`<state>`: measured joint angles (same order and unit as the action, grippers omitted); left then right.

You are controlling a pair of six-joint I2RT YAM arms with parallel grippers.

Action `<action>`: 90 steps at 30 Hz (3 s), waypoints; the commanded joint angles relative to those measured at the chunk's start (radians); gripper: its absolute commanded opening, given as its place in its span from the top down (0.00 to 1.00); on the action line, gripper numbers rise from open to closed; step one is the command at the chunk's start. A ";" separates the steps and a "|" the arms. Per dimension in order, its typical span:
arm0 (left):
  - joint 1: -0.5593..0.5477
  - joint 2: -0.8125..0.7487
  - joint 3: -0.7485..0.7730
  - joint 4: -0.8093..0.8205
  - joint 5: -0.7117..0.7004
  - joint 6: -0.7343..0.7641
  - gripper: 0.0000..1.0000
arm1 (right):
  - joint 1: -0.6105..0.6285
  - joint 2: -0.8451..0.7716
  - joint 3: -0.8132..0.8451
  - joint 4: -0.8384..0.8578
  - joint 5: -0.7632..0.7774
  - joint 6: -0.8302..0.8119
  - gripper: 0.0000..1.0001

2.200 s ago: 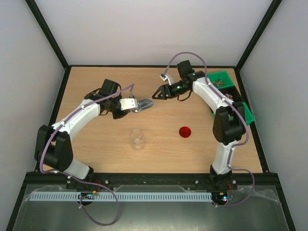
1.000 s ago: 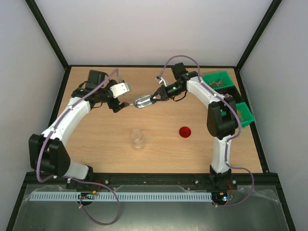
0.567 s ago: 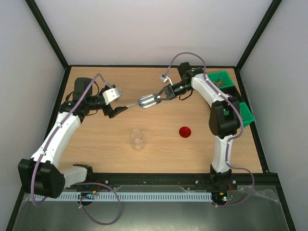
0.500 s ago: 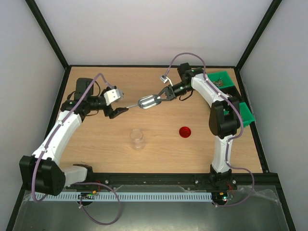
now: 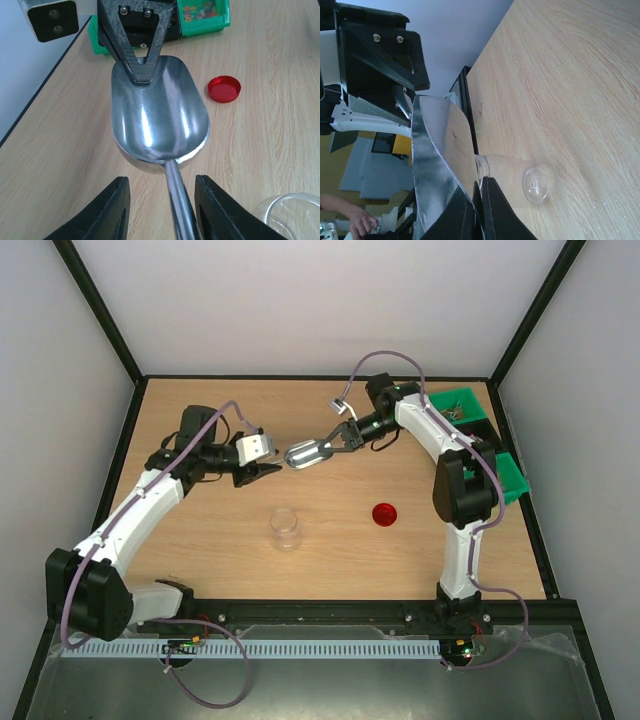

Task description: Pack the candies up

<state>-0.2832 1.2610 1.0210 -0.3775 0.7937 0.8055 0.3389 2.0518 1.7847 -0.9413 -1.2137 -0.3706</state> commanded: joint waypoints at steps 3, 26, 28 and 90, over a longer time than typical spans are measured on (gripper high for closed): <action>-0.009 0.028 -0.014 0.051 0.010 -0.002 0.70 | 0.012 0.008 -0.005 -0.037 -0.054 0.004 0.99; -0.011 0.005 -0.037 0.095 -0.007 -0.031 0.77 | 0.015 0.016 -0.018 0.000 -0.040 0.046 0.99; -0.010 0.005 -0.038 0.098 -0.010 -0.034 0.79 | 0.015 0.016 -0.020 0.001 -0.038 0.047 0.99; 0.058 0.114 0.003 0.088 -0.193 -0.134 0.98 | -0.783 0.324 0.370 -0.021 0.937 -0.298 0.42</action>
<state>-0.2302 1.3815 0.9947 -0.3035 0.5968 0.6678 -0.4828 2.3585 2.1681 -0.9443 -0.2653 -0.6617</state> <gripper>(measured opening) 0.077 0.622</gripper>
